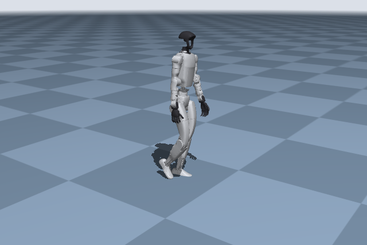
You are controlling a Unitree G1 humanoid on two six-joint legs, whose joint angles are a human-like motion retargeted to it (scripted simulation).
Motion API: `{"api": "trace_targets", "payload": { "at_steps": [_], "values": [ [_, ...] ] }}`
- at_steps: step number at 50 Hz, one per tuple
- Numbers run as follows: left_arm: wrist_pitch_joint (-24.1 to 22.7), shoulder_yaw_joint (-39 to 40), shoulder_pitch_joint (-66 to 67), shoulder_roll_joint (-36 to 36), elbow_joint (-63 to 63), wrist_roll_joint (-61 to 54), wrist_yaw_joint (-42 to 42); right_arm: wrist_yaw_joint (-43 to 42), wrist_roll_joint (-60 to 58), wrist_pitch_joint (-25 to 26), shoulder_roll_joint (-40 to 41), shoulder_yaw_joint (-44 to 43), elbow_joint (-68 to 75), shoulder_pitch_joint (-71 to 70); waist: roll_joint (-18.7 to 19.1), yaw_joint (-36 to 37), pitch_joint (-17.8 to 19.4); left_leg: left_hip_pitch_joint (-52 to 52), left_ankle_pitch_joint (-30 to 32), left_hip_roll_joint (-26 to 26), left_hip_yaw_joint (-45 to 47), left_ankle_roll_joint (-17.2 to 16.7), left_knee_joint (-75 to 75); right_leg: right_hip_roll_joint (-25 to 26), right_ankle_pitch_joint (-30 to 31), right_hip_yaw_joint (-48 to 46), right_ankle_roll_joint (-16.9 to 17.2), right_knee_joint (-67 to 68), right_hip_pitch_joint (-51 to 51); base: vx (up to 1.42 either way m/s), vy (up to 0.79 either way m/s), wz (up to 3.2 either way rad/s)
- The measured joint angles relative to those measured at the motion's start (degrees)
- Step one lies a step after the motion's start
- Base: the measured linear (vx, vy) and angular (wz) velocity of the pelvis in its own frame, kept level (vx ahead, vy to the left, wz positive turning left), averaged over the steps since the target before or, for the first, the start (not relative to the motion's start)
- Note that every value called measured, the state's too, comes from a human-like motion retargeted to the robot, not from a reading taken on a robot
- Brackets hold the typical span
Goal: Walk run
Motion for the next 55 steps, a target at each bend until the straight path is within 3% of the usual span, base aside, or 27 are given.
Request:
{"api": "trace_targets", "payload": {
  "at_steps": [4,8,11,15,17,19,23,25,27,30,33,40,43,47,50,53,55],
  "values": [
    [-0.89,-1.33,-5.35,2.96,-2.92,0.39,-1.62,0.18,0.78,-0.1,-0.53,-0.92,0.65,2.08,-1.61,-4.64,0.09,4.68,-1.82,-3.33,-1.59,0.82,-2.72,-2.46,-3.86,-1.41,1.27,-16.04,-6.73,0.71,-0.03,0.66],
    [-2.19,-1.36,-8.81,4.47,-6.21,0.28,-2.37,1.55,1.4,0.77,-1.13,-1.39,1.94,3.33,-4.13,-8.19,1.1,10.9,-4.8,-7.29,-4.54,2.2,-3.89,-2.18,-2.86,5.29,5.3,-38.11,-8.86,0.72,-0.11,0.64],
    [-2.86,-1.6,-10.01,4.27,-7.71,-0.7,-3.01,1.95,1.68,1.2,-1.33,-2.19,1.92,4.57,-4.34,-8.9,1.15,15.33,-6.37,-7.43,-5.87,1.92,-4.42,-1.85,-2.76,6.94,6.9,-44.98,-9.83,0.85,-0.13,0.38],
    [-3.11,-1.56,-9.54,2.32,-8.31,-0.94,-3.27,2.27,2.96,0.84,-1.54,-2.76,0.92,6.18,-4.41,-7.51,0.12,19.38,-5.3,-7.04,-5.45,-0.29,-3.53,-3.0,-0.8,1.55,1.88,-40.03,-9.86,0.84,-0.13,0.11],
    [-2.84,-1.64,-7.24,1.23,-7.86,-0.86,-2.99,2.55,3.16,1.06,-1.63,-2.58,1.48,6.78,-4.57,-7.95,-0.83,20.88,-0.79,-6.58,-5.59,-2.0,-1.06,-2.6,0.22,4.25,-0.59,-36.78,-9.74,0.99,-0.22,0.26],
    [-2.97,-1.38,-3.74,-0.66,-7.27,-0.1,-1.94,2.02,3.11,1.48,-1.22,-3.15,1.99,7.08,-4.54,-7.05,-2.15,20.51,7.5,-5.47,-3.07,-2.89,3.63,-3.29,-3.74,4.76,-1.48,-33.41,-8.75,0.9,-0.18,0.09],
    [-2.42,-0.38,2.87,-3.78,-2.94,1.43,0.66,0.77,4.97,0.7,-0.46,-2.24,1.41,6.22,-9.43,-4.41,-2.69,15.19,22.93,-7.74,4.13,0.67,21.56,-5.6,-8.48,8.16,-1.92,-36.72,-0.72,0.76,-0.19,-0.35],
    [-1.64,-0.85,5.72,-4.03,0.53,1.92,1.63,-0.06,5.54,0.29,0.06,-1.75,0.86,4.79,-11.83,-3.7,-2.43,9.48,21.26,-8.05,6.15,1.34,33.33,-7.02,-10.18,8.7,-1.93,-38.18,2.86,0.89,-0.22,-0.05],
    [-0.77,-1.21,8.37,-4.11,3.24,3.23,2.16,-0.79,5.74,0.3,0.31,-1.3,0.46,2.4,-12.83,-2.98,-1.69,3.14,13.71,-4.19,11.56,4.0,43.05,-7.28,-11.3,8.31,-1.96,-40.22,6.52,0.96,-0.21,0.04],
    [0.29,-1.33,12.24,-4.26,5.91,5.78,2.83,-1.24,6.36,0.4,0.47,0.04,-0.34,-1.68,-11.98,-1.92,-0.9,-6.75,7.68,1.54,13.98,3.33,49.2,-4.72,-12.27,7.23,-2.75,-44.24,11.49,0.63,-0.13,-0.05],
    [1.17,-1.36,15.59,-4.32,7.24,7.51,2.82,-1.26,7.61,0.26,0.55,1.27,-1.99,-5.24,-10.28,-1.34,-0.01,-14.76,5.27,0.76,10.93,0.41,43.27,-1.78,-13.45,5.52,-3.49,-47.32,15.9,0.68,-0.1,0.07],
    [2.77,0.29,19.38,-4.3,8.78,6.56,2.43,-0.94,7.97,0.02,0.15,3.54,-6.07,-11.25,-6.45,4.71,3.63,-17.61,7.15,-1.61,-1.77,-9.17,3.68,4.8,-16.84,7.41,-4.23,-50.73,27.24,0.72,-0.02,-0.52],
    [2.99,0.29,19.45,-4.17,8.77,5.81,2.51,-0.73,7.23,-0.2,-0.15,4.68,-7.66,-11.62,-6.01,5.98,3.69,-18.05,6.89,-2.34,-3.51,-9.59,-2.1,4.8,-16.73,8.53,-3.09,-50.83,31.42,0.92,0.11,-0.41],
    [3.48,-0.23,17.09,-3.94,9.18,5.11,2.5,1.29,4.73,-0.85,-0.69,4.87,-7.76,-9.62,-4.29,6.24,1.74,-19.64,8.53,-1.8,-0.69,-6.47,6.3,4.77,-12.69,9.24,-0.83,-47.72,34.3,0.86,0.16,-0.21],
    [3.73,-0.67,14.32,-4.23,8.84,4.9,2.5,0.98,2.12,-1.46,-0.83,3.75,-6.0,-5.7,-4.08,7.15,-0.19,-19.62,6.22,-0.99,-1.97,-4.53,12.15,2.81,-1.43,7.77,-0.71,-40.85,33.71,1.14,0.21,-0.38],
    [2.66,-2.41,11.62,-4.5,5.99,3.62,2.28,0.18,1.26,-1.33,-1.48,2.49,-2.76,-2.85,-1.29,8.07,-0.18,-13.7,2.6,1.31,-2.2,-3.11,11.1,1.83,10.56,3.91,-4.58,-26.43,29.49,0.8,0.14,-0.42],
    [1.79,-3.37,9.31,-4.18,3.91,2.34,1.66,0.27,1.31,-0.85,-1.67,2.0,-1.19,-1.71,1.31,7.41,-0.19,-10.2,0.88,3.96,-1.31,-3.37,9.92,0.64,12.77,-0.36,-8.78,-15.02,24.54,0.88,0.17,-0.4]
  ]
}}
